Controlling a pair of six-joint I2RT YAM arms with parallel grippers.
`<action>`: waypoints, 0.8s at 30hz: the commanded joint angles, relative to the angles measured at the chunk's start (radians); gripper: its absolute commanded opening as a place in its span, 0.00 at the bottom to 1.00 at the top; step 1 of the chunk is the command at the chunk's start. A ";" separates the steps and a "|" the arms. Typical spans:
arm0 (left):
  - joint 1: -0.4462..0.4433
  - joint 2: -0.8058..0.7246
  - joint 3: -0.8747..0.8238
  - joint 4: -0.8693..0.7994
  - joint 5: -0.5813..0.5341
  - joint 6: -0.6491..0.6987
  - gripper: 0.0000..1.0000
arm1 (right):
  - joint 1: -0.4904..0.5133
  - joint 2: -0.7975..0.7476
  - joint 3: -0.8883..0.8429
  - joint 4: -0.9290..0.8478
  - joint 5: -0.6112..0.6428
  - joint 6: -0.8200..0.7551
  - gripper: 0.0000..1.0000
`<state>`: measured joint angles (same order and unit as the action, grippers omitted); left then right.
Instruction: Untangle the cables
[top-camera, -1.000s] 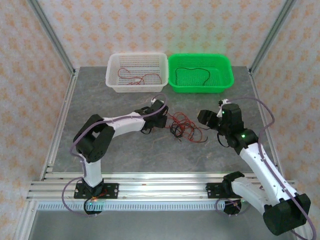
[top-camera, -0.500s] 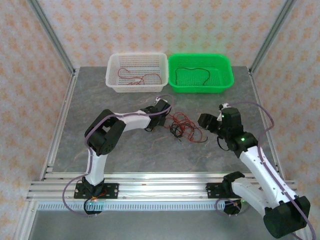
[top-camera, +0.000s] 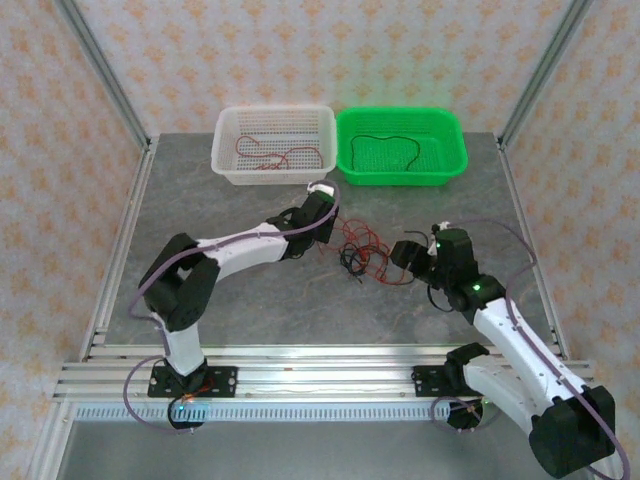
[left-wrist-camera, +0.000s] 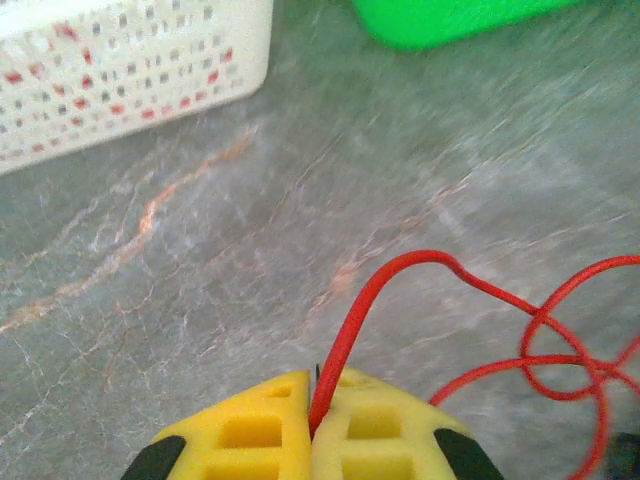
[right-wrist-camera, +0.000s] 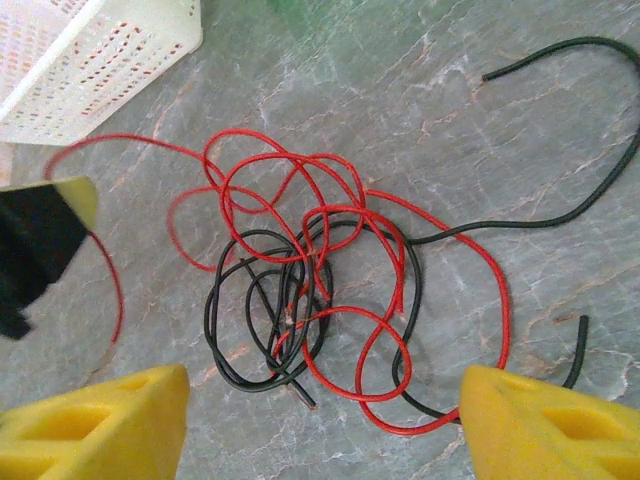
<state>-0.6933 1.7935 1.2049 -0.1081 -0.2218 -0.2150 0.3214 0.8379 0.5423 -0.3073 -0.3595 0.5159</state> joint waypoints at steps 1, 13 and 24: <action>-0.037 -0.071 0.000 -0.060 -0.032 -0.062 0.00 | 0.023 -0.014 -0.032 0.086 -0.024 0.056 0.71; -0.155 -0.247 -0.025 -0.111 -0.012 -0.225 0.00 | 0.220 0.258 -0.052 0.425 -0.006 0.238 0.67; -0.181 -0.290 -0.039 -0.128 0.016 -0.286 0.00 | 0.274 0.157 -0.205 0.711 0.334 0.565 0.61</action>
<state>-0.8711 1.5394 1.1728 -0.2028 -0.2146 -0.4667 0.5892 1.0447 0.3710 0.2531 -0.1581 0.9619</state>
